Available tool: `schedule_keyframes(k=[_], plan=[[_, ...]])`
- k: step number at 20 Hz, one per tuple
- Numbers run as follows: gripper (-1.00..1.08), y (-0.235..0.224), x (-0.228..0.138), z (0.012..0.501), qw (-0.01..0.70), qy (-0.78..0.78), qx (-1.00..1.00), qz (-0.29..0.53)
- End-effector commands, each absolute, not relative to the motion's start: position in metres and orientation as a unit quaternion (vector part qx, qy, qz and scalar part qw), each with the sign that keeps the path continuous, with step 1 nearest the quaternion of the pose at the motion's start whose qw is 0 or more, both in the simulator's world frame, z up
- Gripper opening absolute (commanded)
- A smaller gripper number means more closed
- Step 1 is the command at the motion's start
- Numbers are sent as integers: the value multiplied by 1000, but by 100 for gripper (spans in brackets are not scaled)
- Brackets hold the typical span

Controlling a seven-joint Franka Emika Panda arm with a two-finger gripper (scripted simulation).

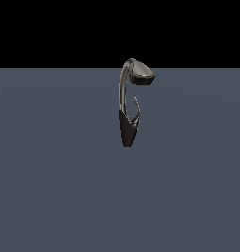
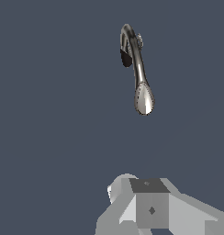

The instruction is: Turn on the faucet by rotating a designated handle.

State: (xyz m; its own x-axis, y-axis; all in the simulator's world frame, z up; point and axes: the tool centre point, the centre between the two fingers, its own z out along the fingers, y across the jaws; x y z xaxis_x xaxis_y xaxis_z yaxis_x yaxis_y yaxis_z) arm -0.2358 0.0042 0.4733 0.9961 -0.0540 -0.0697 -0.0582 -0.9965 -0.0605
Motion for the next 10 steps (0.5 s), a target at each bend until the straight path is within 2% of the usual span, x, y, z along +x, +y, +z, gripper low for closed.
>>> schedule_keyframes(k=[1,10], plan=[[-100,5,-227,471,40,42,-998,40],[-100,10,-177,453,86,123,-986,74]])
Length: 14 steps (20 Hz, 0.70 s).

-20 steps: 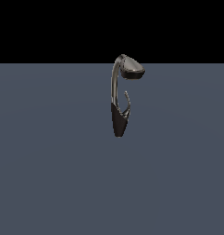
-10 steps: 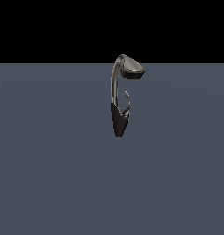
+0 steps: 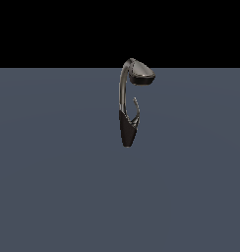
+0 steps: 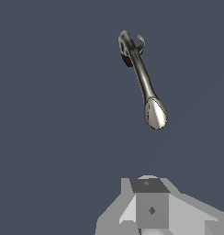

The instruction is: Turn on the faucet by rotating a designated handle.

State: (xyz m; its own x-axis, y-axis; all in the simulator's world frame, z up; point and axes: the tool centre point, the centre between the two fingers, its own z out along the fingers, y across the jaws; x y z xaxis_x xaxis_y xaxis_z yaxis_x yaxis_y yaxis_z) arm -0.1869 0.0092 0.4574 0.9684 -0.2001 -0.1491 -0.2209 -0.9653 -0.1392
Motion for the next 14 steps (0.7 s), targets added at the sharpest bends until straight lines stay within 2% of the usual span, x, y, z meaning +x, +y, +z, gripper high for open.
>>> schedule_keyframes(k=[1,14], plan=[[-100,10,-170,450,92,134,-984,79],[-100,4,-82,394,161,285,-934,144]])
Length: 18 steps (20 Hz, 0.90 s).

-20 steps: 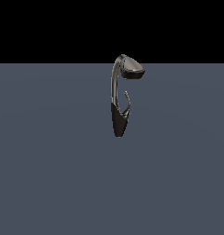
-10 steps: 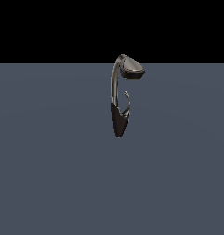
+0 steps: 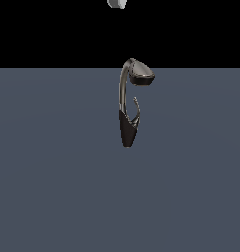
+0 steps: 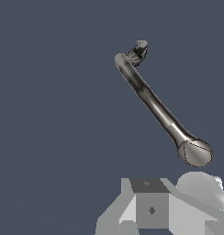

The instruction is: Turn on the faucet by rotating a designated handle.

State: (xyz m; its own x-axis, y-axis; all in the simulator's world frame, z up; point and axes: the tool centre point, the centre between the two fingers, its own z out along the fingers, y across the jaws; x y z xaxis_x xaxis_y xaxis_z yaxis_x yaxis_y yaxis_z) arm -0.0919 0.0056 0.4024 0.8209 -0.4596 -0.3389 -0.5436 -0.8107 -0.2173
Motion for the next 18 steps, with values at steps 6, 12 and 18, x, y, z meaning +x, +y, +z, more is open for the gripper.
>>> schedule_keyframes(k=[6,12,18], plan=[[-100,-3,-43,359,187,355,-899,176],[-100,-14,-9,317,210,425,-856,207],[-100,-27,22,270,228,492,-805,239]])
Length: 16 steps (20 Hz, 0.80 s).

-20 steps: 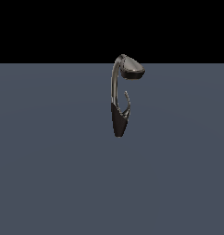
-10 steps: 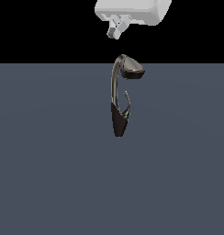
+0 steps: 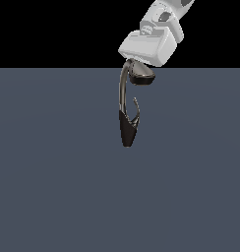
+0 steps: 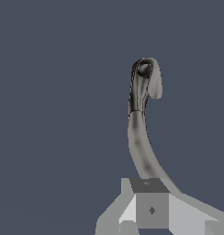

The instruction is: Turn on the faucet by rotating a designated handle.

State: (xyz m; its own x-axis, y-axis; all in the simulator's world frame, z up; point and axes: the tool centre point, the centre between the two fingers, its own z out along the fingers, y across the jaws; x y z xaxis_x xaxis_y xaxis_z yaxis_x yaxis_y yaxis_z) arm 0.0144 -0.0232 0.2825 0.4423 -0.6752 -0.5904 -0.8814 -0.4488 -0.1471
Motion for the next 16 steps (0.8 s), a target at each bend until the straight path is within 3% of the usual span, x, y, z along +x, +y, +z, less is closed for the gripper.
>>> schedule_keyframes(k=[1,16], plan=[[-100,-29,26,262,231,503,-796,244],[-100,-51,59,181,249,596,-707,288]])
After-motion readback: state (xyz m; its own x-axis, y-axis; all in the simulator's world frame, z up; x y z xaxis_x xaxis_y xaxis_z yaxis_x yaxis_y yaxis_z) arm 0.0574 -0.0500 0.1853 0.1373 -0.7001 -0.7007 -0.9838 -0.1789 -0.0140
